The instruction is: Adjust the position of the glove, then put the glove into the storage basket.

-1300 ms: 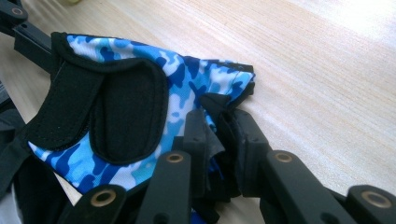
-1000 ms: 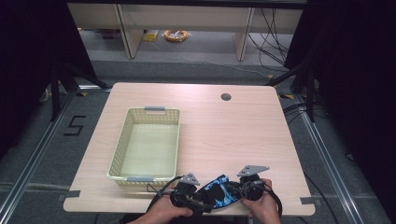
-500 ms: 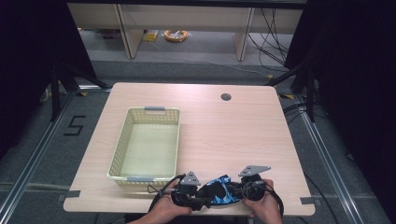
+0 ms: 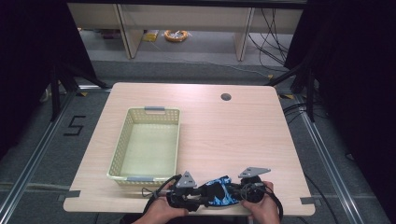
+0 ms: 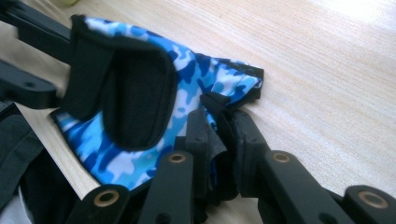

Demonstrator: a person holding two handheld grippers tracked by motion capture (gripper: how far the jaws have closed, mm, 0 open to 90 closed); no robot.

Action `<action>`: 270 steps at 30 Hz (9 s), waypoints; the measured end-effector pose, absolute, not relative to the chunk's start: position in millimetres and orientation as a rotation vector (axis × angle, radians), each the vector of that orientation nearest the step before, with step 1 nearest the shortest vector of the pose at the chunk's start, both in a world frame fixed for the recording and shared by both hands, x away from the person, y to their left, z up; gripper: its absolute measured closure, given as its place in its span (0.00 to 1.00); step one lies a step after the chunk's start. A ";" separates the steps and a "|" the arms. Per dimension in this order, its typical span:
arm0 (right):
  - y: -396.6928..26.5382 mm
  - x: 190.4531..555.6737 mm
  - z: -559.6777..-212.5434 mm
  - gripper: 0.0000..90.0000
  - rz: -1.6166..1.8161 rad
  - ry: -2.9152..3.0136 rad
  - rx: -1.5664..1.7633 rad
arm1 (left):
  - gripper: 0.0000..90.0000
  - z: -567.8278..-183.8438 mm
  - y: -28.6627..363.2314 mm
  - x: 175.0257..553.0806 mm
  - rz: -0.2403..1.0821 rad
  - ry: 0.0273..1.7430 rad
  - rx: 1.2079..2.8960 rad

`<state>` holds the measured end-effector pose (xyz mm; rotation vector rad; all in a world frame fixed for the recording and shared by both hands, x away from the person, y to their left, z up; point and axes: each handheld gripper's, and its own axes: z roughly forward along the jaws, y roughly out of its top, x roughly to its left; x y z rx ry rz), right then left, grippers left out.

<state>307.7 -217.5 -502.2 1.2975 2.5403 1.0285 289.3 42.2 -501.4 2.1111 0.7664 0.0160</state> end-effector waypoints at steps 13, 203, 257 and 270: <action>-219.8 299.6 -502.1 0.88 1.035 2.571 1.263 | 0.47 -509.8 37.4 290.1 0.063 0.833 2.164; -143.1 325.1 -424.8 0.42 1.337 2.375 1.069 | 0.31 -425.1 158.9 285.4 0.175 0.789 2.013; -212.9 267.3 -458.9 0.24 1.411 2.275 1.138 | 0.21 -468.1 116.5 244.2 0.101 0.646 2.055; -212.7 255.6 -466.5 0.23 1.390 2.291 1.184 | 0.21 -489.2 118.1 239.9 0.096 0.648 2.119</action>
